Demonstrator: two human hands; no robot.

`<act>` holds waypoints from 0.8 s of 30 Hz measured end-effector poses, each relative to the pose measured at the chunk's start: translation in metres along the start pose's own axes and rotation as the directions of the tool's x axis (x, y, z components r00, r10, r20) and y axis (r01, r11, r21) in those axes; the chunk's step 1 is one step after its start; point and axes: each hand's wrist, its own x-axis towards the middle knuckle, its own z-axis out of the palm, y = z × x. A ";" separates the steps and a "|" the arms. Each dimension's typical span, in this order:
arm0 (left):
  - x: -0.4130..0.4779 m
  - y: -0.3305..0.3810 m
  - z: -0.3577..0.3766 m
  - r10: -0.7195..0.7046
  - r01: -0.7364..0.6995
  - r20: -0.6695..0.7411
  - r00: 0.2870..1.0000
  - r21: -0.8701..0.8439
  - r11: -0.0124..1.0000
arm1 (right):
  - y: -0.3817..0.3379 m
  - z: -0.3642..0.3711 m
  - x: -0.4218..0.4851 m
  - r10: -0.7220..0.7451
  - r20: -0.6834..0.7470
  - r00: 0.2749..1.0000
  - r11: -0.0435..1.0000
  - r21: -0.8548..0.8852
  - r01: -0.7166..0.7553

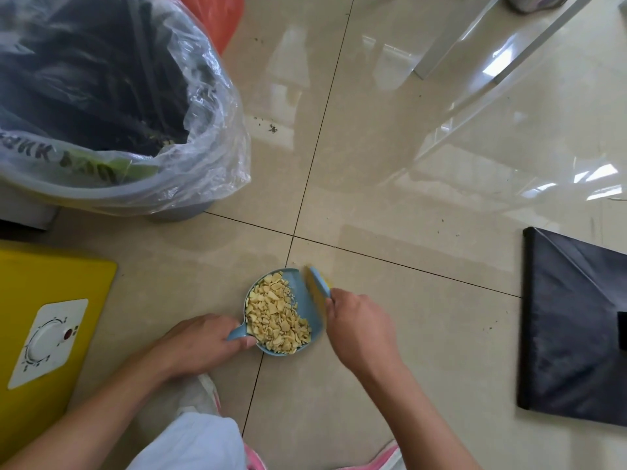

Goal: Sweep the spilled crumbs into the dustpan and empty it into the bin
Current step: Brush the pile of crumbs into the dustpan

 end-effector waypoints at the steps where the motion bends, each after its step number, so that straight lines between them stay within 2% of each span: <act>1: 0.000 0.000 0.000 0.000 0.000 -0.003 1.000 0.009 1.000 | -0.005 0.006 -0.002 -0.025 0.028 0.999 1.000 0.008 0.024; 4: -0.002 0.002 -0.002 -0.013 0.013 -0.003 1.000 0.033 0.999 | -0.011 0.004 -0.009 -0.060 0.085 0.995 0.989 0.143 0.047; 7: -0.004 0.003 -0.003 -0.042 0.041 0.015 0.999 0.040 0.998 | -0.004 -0.015 -0.013 -0.036 0.071 0.997 0.948 0.318 0.011; 9: -0.004 0.004 -0.006 -0.047 0.045 0.028 0.999 0.040 0.998 | 0.001 -0.025 -0.012 -0.013 0.016 1.000 0.950 0.312 0.007; 12: -0.004 0.005 -0.007 -0.028 0.027 0.039 0.999 0.026 0.999 | 0.005 -0.027 -0.003 0.034 -0.047 0.998 0.980 0.197 -0.024; 15: -0.006 0.006 -0.007 -0.026 0.025 0.023 0.999 0.030 0.999 | -0.003 -0.009 0.002 0.016 0.004 1.000 0.999 0.035 -0.016; 17: -0.006 0.006 -0.006 -0.028 0.027 0.017 0.999 0.035 0.999 | -0.015 0.005 -0.002 -0.039 0.064 0.997 0.999 -0.002 0.039; 20: -0.009 0.003 -0.008 -0.038 0.038 0.023 0.999 0.027 0.999 | -0.022 0.005 -0.011 -0.078 0.093 0.993 0.995 0.074 0.072; 24: -0.014 -0.002 -0.007 -0.044 0.044 0.015 0.999 0.009 0.999 | -0.004 -0.016 -0.018 -0.017 0.045 0.999 0.975 0.221 0.006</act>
